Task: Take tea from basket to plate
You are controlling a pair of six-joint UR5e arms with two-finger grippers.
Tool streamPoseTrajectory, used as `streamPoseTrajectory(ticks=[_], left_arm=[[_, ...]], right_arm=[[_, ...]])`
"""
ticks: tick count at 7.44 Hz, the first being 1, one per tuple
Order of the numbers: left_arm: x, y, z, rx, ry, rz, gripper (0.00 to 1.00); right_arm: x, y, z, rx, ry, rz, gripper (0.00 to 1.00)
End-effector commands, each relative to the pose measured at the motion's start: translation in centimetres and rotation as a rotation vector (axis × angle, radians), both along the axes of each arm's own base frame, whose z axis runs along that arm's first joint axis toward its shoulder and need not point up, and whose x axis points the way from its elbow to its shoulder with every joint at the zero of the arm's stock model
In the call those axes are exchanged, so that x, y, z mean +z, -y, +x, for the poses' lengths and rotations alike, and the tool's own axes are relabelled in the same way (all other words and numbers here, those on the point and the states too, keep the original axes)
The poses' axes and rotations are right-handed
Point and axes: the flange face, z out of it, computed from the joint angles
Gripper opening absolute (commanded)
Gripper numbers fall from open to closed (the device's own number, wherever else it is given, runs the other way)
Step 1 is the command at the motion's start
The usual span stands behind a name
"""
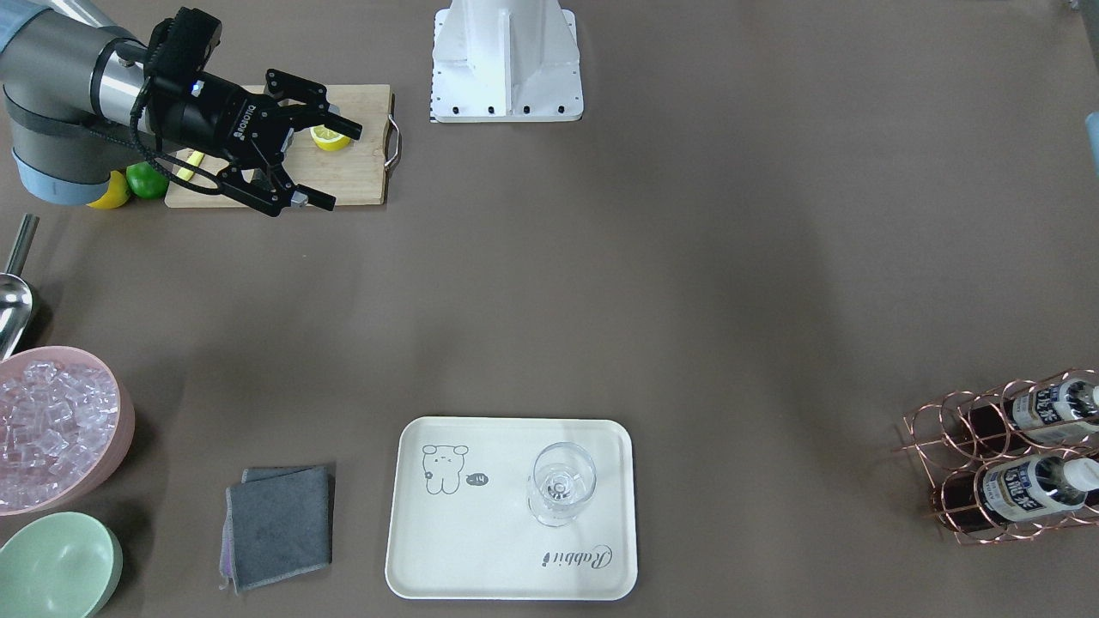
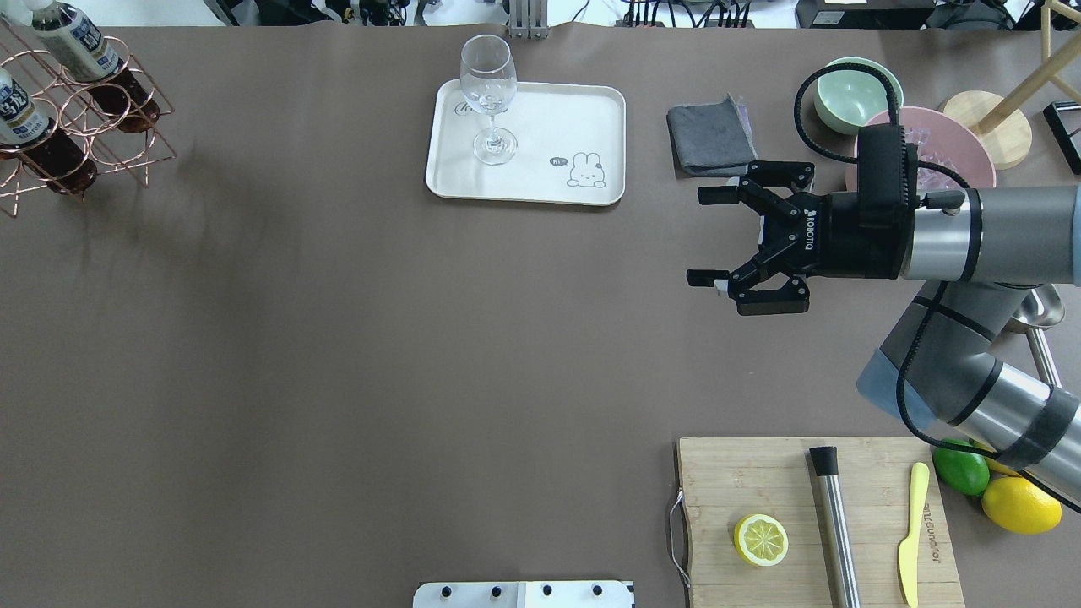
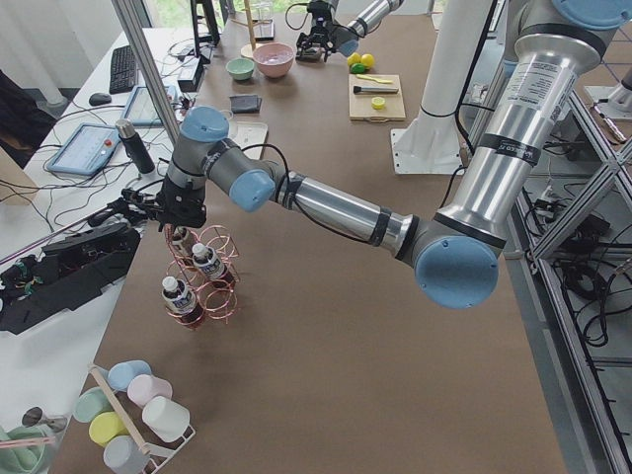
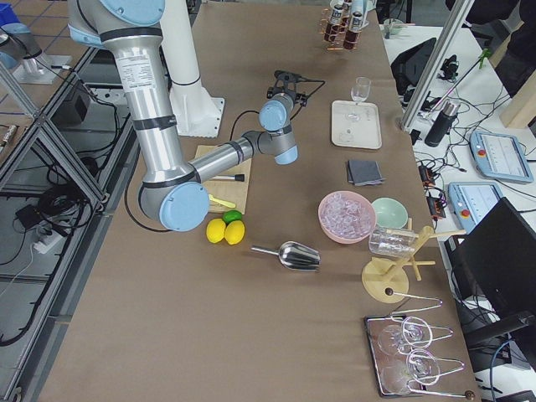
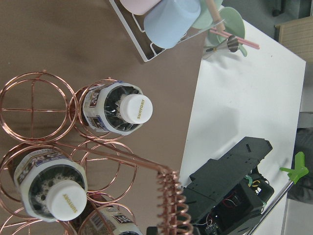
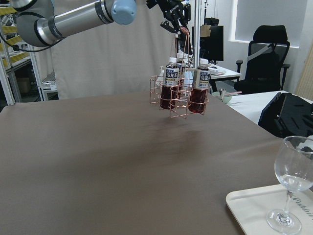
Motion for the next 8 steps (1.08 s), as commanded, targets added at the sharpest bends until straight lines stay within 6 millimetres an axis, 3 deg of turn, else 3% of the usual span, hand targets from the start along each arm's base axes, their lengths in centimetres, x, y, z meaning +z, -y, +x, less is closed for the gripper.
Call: streamPoseTrajectory(ticks=[1,2,3,4,7,8], left_arm=[[-11.5,-9.5,6.0,0.119,0.016,-0.025,0.00],[-14.3,-12.3,11.1,0.224,0.011,-0.009,0.00],[-17.8,-13.9,15.1,0.228,-0.027,-0.001,0.00],[-21.5,-16.5,20.5,0.269,-0.072,-0.025,0.00],[-35.6,-24.0,34.4,0.263,-0.103,-0.034,0.00],[-37.7,-23.9,38.5,0.259,-0.067,-0.038,0.00]], right_arm=[[-0.1,0.0,0.1,0.000,0.002,0.002,1.00],[-0.1,0.0,0.1,0.000,0.002,0.002,1.00],[0.0,-0.1,0.0,-0.002,0.000,0.000,1.00],[0.2,0.0,0.0,-0.001,-0.002,-0.002,1.00],[0.3,0.0,0.0,0.000,-0.004,-0.002,1.00],[0.4,-0.1,-0.1,-0.003,-0.007,-0.005,1.00]])
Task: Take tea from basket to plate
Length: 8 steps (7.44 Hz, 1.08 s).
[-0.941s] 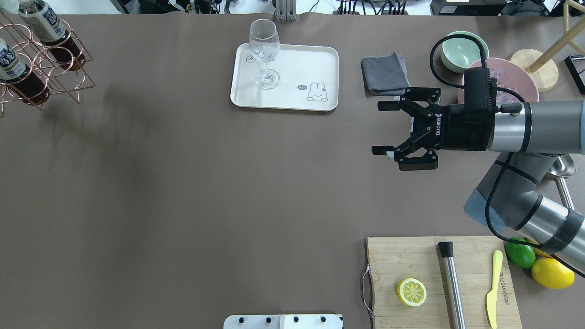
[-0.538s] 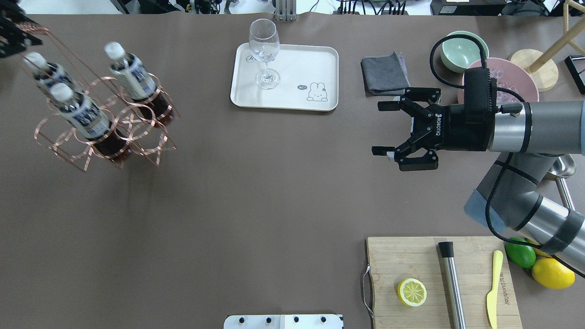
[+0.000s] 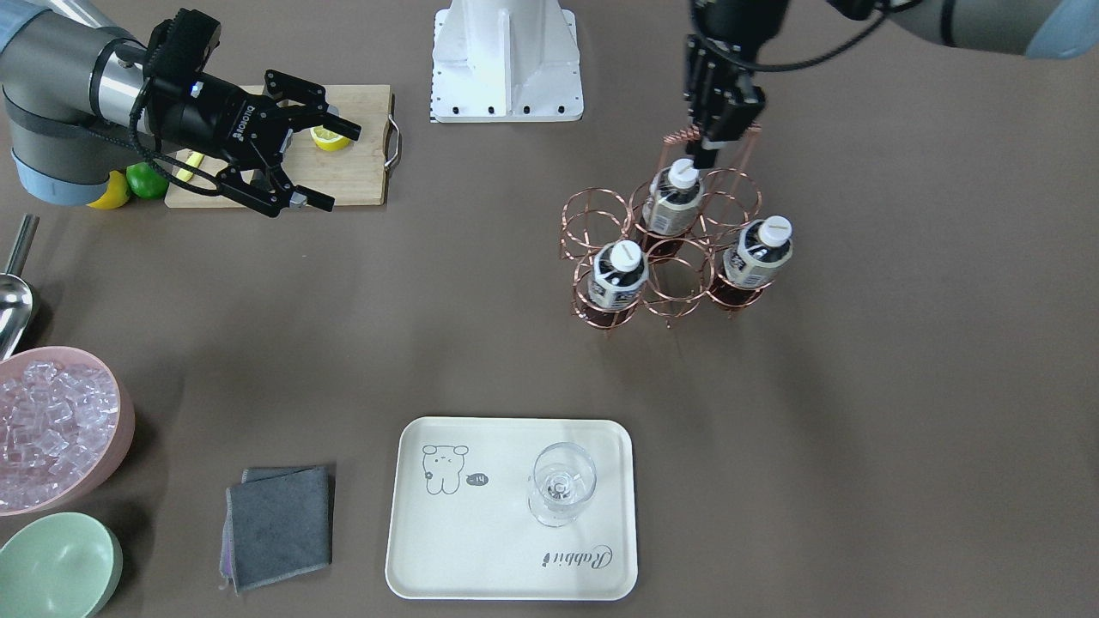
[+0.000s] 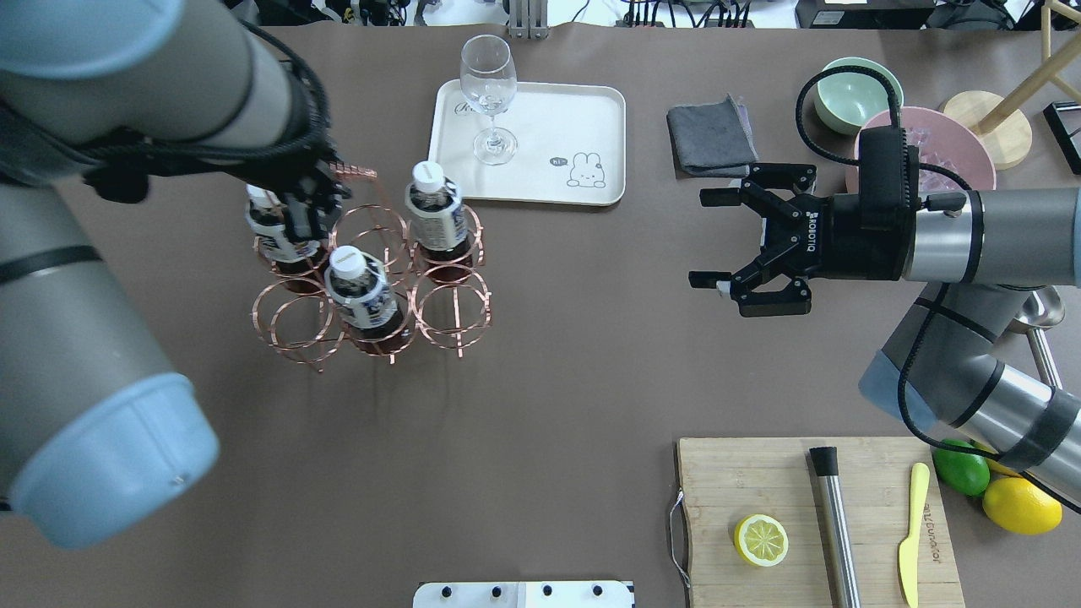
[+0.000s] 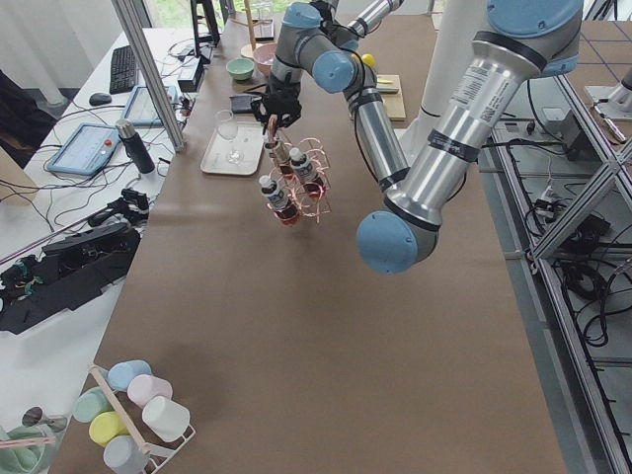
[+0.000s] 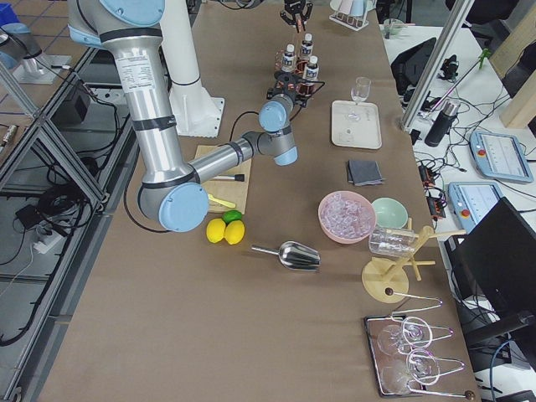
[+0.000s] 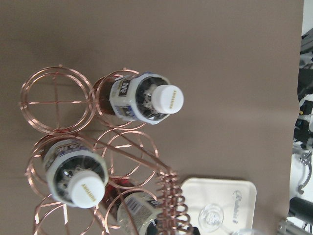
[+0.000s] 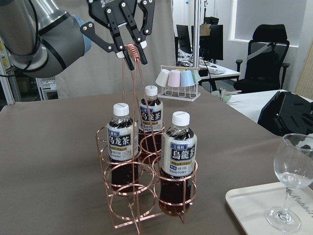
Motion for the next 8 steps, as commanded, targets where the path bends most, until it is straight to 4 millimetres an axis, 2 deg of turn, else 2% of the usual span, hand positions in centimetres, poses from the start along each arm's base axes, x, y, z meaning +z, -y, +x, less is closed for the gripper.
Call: streamPoseTrajectory(ticks=[1,2,3,5,8], left_arm=[[-7.0,-1.6,8.9,-0.018,0.036,-0.012,0.00],[-8.1,-1.0,11.0,-0.031,0.053,-0.024,0.00],[-9.1,-1.4,13.0,-0.044,0.068,-0.017,0.00],[-9.5,-2.7,14.7,-0.045,0.069,-0.020,0.00],[-8.6,-4.0,16.3,-0.035,0.095,-0.007,0.00]], right_arm=[[0.2,-0.1,-0.2,-0.004,-0.005,-0.004,1.00],[0.3,-0.1,-0.1,-0.002,-0.005,-0.002,1.00],[0.6,-0.2,0.0,-0.001,-0.002,-0.002,1.00],[1.4,-0.2,-0.5,-0.010,-0.014,-0.011,1.00],[2.1,0.1,-1.6,-0.010,-0.027,-0.023,1.00]])
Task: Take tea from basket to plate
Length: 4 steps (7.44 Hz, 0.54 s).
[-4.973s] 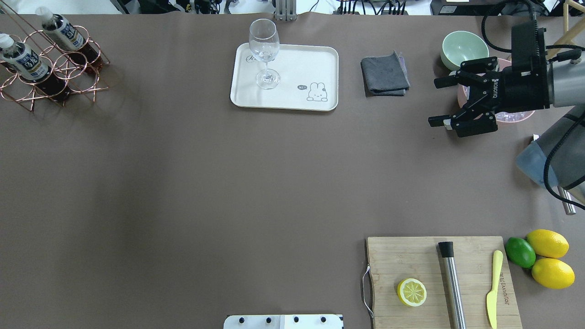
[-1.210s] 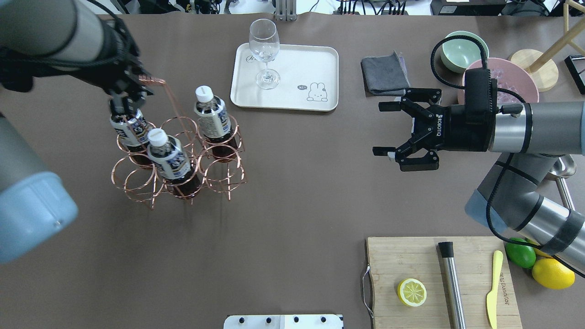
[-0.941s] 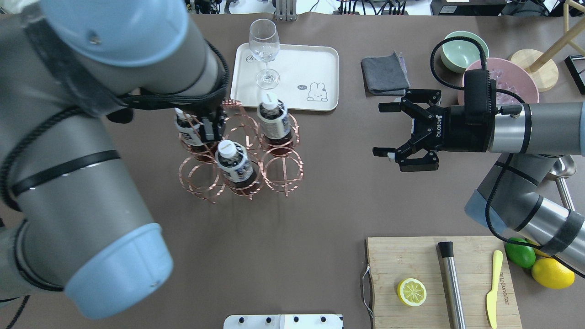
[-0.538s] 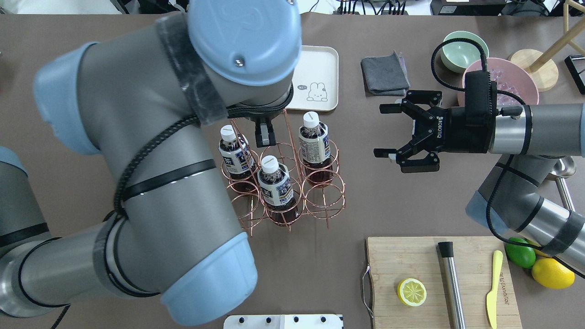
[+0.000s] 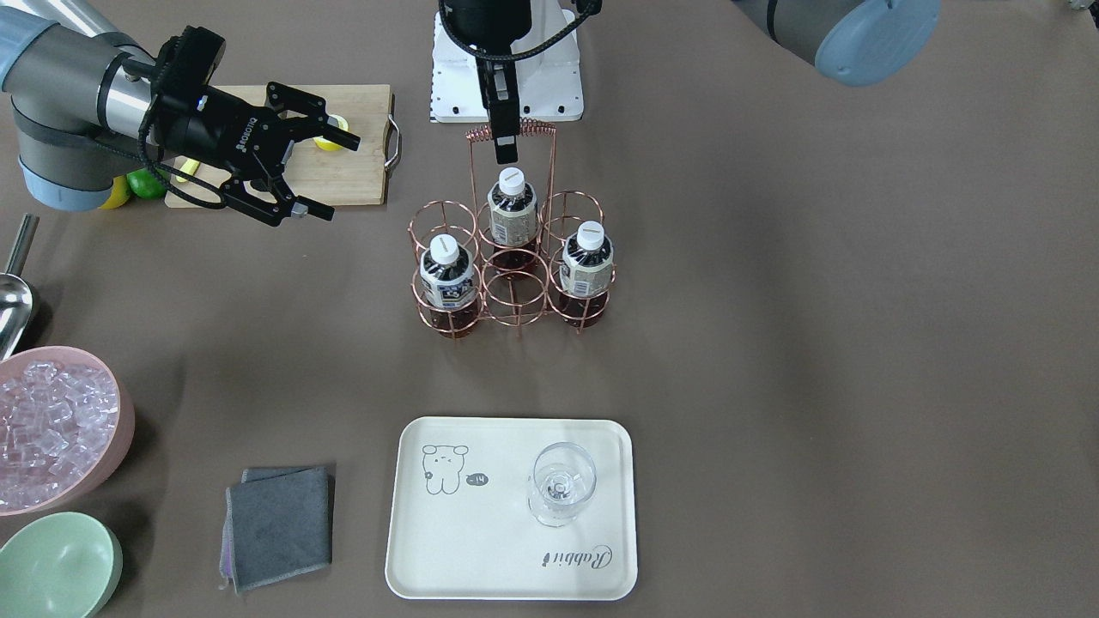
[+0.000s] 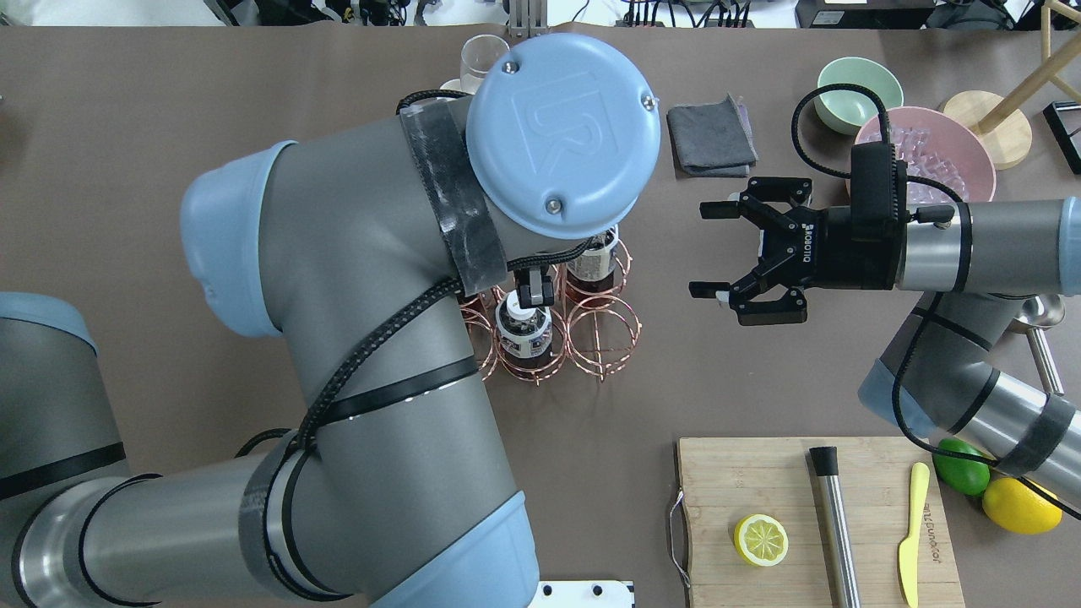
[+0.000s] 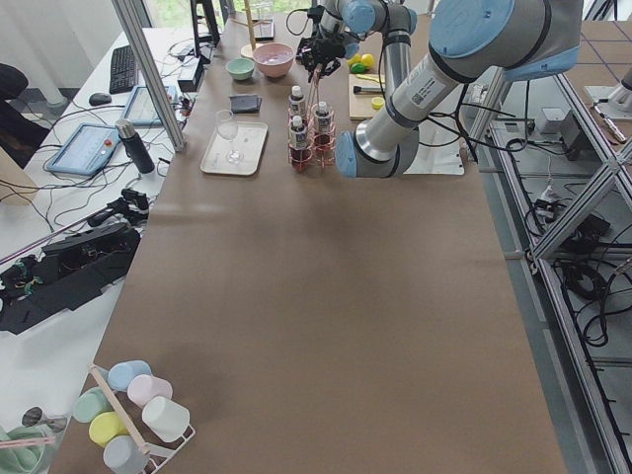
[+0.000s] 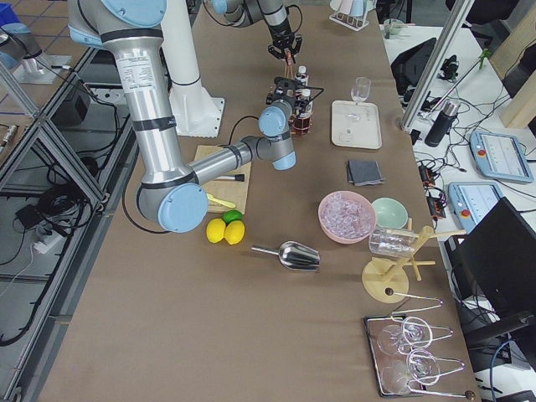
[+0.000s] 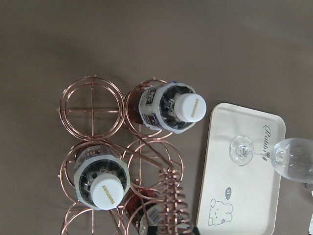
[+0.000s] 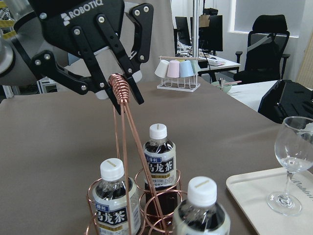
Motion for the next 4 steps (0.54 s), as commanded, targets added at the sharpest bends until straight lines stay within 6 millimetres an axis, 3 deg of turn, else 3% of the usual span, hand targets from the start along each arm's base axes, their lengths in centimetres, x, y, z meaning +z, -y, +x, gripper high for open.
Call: streamPoseTrajectory(ticks=[1,3,4], left_arm=[[0.5,-0.8,1.0,0.007,0.015,0.007,0.00],[0.1,-1.4,1.3,0.019,0.009,0.009,0.00],[-0.3,-1.5,1.2,0.012,-0.001,0.007,0.00]], right_arm=[[0.7,0.3,-0.9,-0.002,-0.012,-0.009,1.00],[0.0,-0.5,-2.6,0.014,0.015,-0.019,1.00],[-0.1,-1.8,-3.9,0.023,0.067,-0.010,1.00]])
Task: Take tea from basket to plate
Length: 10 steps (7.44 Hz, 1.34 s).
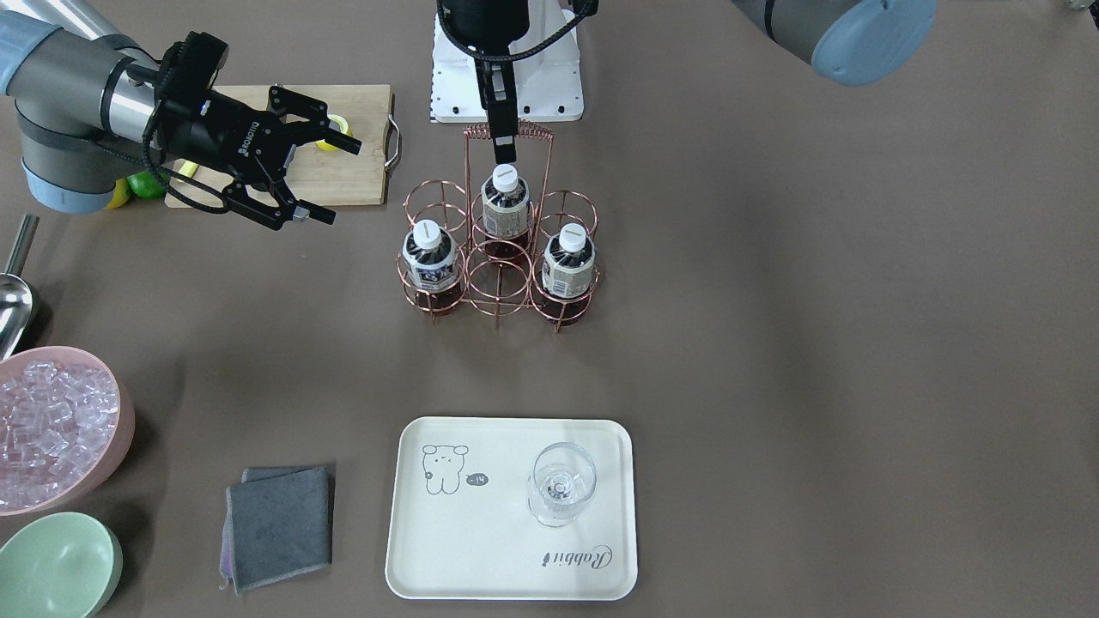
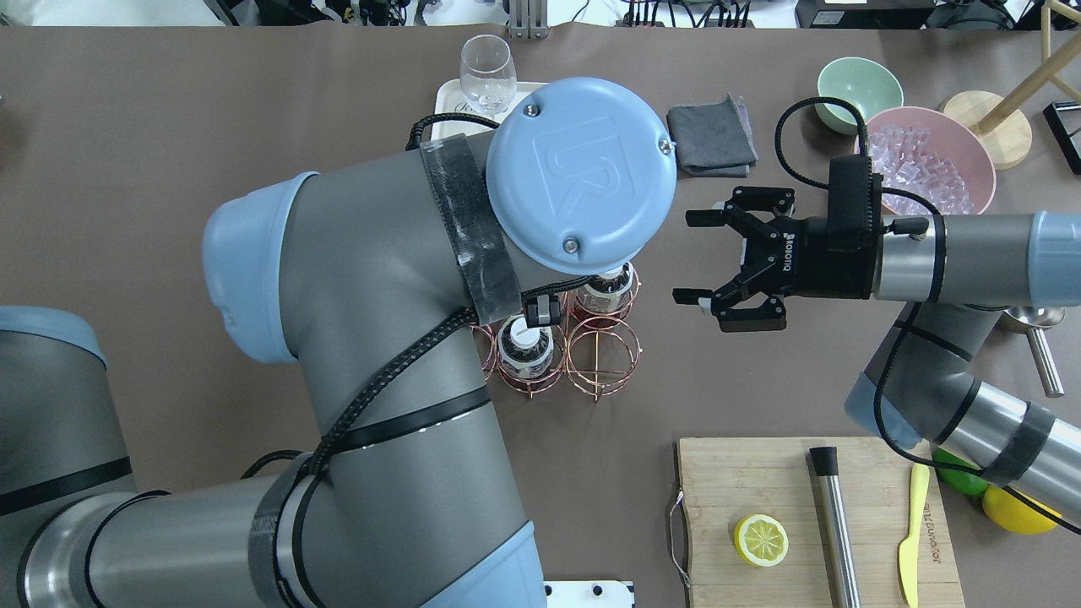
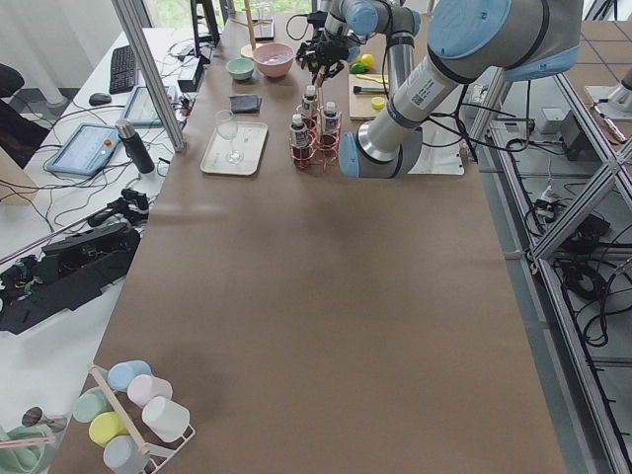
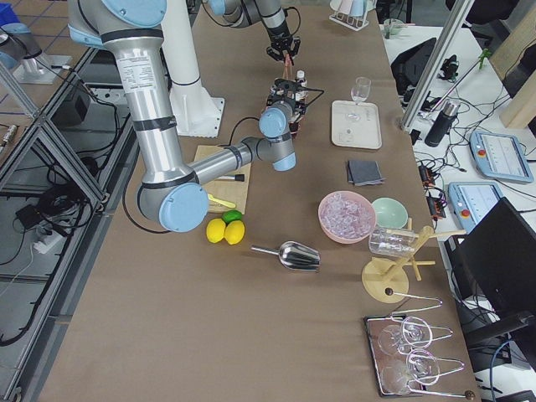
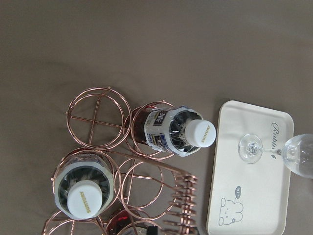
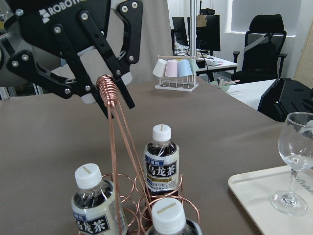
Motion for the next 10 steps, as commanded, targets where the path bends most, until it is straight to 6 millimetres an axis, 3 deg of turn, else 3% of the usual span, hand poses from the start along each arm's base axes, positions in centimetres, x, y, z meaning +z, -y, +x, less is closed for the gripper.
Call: streamPoseTrajectory(ticks=[1,4,7,10], left_arm=[[-0.5,-0.5,0.2,-0.001,-0.010,-0.003,0.00],[0.0,-0.3,0.5,0.000,0.000,-0.006,0.00],[0.0,-0.2,0.5,-0.001,0.002,-0.007,0.00],[0.2,-0.3,0.3,-0.001,0.003,-0.008,0.00]], right_arm=[[-0.6,-2.5,-3.4,0.040,0.095,0.001,1.00],[0.4,-2.0,-4.2,0.108,0.031,0.120,1.00],[-0.7,1.1,-7.3,0.139,0.011,0.158,1.00],[-1.5,2.6,-8.4,0.142,-0.005,0.137,1.00]])
